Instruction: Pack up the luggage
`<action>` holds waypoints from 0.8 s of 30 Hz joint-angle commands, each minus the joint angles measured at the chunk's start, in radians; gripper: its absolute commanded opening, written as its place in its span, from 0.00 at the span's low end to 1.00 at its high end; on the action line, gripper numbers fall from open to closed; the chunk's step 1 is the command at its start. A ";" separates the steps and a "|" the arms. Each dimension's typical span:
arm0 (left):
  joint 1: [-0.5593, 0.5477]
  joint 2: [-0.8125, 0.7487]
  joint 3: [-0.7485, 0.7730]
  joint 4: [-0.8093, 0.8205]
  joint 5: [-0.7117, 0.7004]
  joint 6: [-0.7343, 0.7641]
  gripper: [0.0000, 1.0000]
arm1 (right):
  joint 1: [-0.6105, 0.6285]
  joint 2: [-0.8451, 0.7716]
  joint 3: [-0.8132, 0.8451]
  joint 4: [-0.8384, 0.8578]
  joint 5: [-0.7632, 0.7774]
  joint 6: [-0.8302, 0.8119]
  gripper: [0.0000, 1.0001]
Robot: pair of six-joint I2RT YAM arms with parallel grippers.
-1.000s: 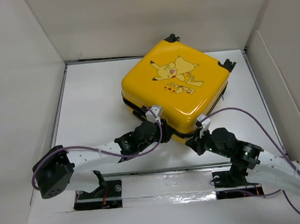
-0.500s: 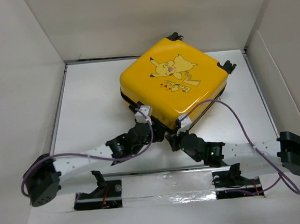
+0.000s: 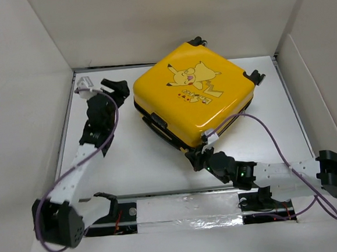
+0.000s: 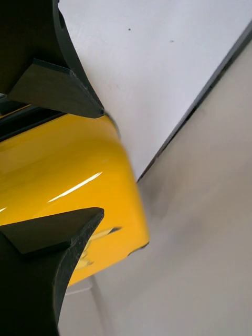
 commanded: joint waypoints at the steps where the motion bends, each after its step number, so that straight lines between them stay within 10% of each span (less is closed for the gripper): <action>1: 0.128 0.192 0.097 0.064 0.236 -0.069 0.67 | 0.027 -0.072 0.013 0.059 -0.085 0.012 0.00; 14: 0.168 0.666 0.418 -0.033 0.427 -0.005 0.66 | 0.036 -0.027 0.039 0.054 -0.118 -0.017 0.00; 24: -0.079 0.605 0.092 0.252 0.488 -0.065 0.64 | 0.013 0.124 0.263 -0.009 -0.173 -0.168 0.00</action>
